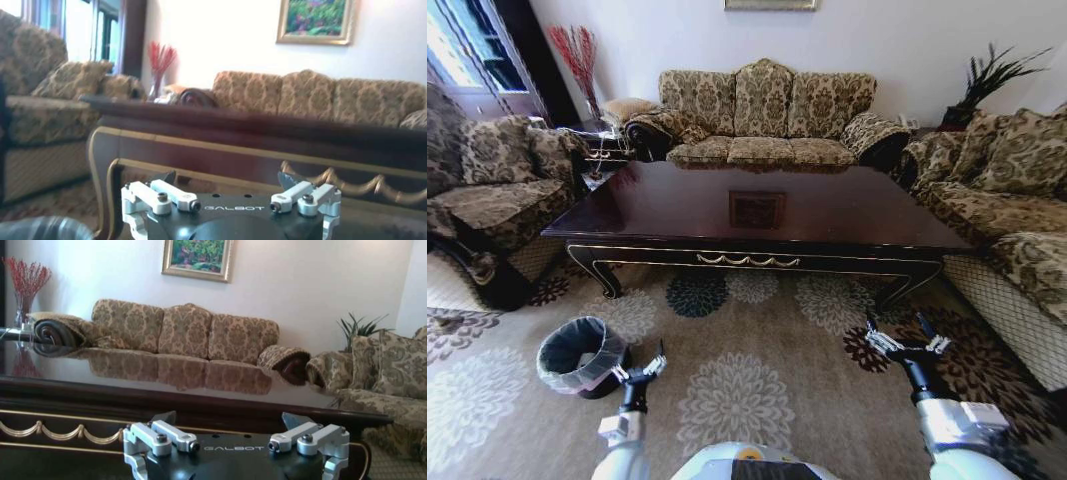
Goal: Move to the front of the table and place the trash on the table into the trash bin.
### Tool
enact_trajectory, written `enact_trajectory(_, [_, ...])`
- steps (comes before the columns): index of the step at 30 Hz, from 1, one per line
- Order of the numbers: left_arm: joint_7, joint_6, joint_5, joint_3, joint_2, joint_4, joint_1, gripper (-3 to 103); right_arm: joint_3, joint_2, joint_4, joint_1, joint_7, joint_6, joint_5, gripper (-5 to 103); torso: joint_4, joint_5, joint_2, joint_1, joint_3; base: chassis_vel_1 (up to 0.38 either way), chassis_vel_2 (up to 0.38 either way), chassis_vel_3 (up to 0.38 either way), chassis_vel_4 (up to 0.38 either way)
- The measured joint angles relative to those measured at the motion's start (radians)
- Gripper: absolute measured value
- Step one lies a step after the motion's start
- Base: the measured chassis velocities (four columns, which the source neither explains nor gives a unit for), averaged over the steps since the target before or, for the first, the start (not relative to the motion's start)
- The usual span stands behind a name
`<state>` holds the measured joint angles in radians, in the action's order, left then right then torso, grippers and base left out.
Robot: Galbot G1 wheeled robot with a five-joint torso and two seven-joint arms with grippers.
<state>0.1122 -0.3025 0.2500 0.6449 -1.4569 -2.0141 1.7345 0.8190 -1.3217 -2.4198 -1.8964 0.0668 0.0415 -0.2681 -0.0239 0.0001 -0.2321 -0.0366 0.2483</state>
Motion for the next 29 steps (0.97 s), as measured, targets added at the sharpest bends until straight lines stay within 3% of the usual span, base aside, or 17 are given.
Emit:
enact_trajectory(1, [0.004, 0.048, -0.005, -0.002, 0.007, -0.057, 0.003, 100, 0.0, 0.0, 0.0, 0.0, 0.0, 0.0, 0.0, 100, 0.0, 0.0, 0.0, 0.0, 0.0, 0.0, 0.0, 0.0, 0.0])
enact_trajectory(2, [0.004, 0.048, -0.005, -0.002, 0.007, -0.057, 0.003, 100, 0.0, 0.0, 0.0, 0.0, 0.0, 0.0, 0.0, 100, 0.0, 0.0, 0.0, 0.0, 0.0, 0.0, 0.0, 0.0, 0.0])
enact_trajectory(5, [0.004, 0.173, -0.034, -0.006, 0.011, -0.189, 0.018, 100, 0.0, 0.0, 0.0, 0.0, 0.0, 0.0, 0.0, 100, -0.0002, -0.0001, 0.0, 0.0, 0.0, 0.0, 0.0, 0.0, 0.0])
enact_trajectory(9, [0.0, 0.241, -0.069, -0.017, 0.022, -0.251, 0.02, 100, 0.0, 0.0, 0.0, 0.0, 0.0, 0.0, 0.0, 100, -0.0002, 0.0001, 0.0, 0.0, 0.0, 0.0, 0.0, 0.0, 0.0])
enact_trajectory(18, [-0.056, 0.264, -0.057, -0.016, 0.048, -0.272, 0.009, 100, 0.0, 0.0, 0.0, 0.0, 0.0, 0.0, 0.0, 100, -0.0002, 0.0, 0.0, 0.0, 0.0, 0.0, 0.0, 0.0, 0.0])
enact_trajectory(29, [-0.063, 0.269, -0.066, -0.012, 0.046, -0.26, 0.006, 100, 0.0, 0.0, 0.0, 0.0, 0.0, 0.0, 0.0, 100, -0.0002, -0.0002, 0.0, 0.0, 0.0, 0.0, 0.0, 0.0, 0.0])
